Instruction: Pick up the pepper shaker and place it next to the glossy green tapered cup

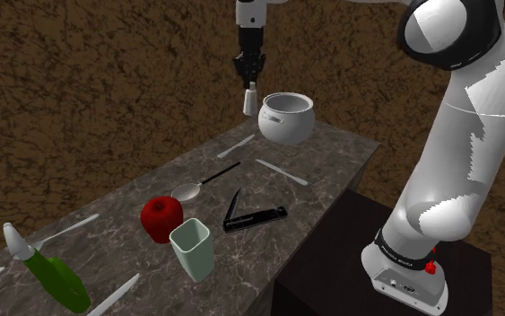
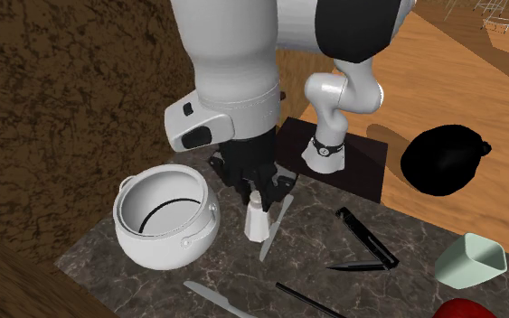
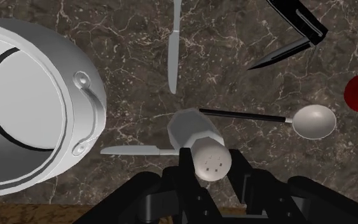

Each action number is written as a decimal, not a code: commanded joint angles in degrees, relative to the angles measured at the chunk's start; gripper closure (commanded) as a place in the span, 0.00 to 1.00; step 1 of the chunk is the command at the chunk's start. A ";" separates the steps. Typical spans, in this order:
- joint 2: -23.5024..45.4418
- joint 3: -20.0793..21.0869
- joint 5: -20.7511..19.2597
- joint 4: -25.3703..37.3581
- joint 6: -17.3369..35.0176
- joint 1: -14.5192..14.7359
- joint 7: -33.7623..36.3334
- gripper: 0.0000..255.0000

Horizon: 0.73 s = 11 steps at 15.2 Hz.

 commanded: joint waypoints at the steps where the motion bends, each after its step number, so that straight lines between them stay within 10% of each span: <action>1: -2.43 1.02 -0.35 -2.84 0.66 1.40 2.40 1.00; 11: -11.83 7.65 -0.53 -14.34 4.04 7.92 15.30 1.00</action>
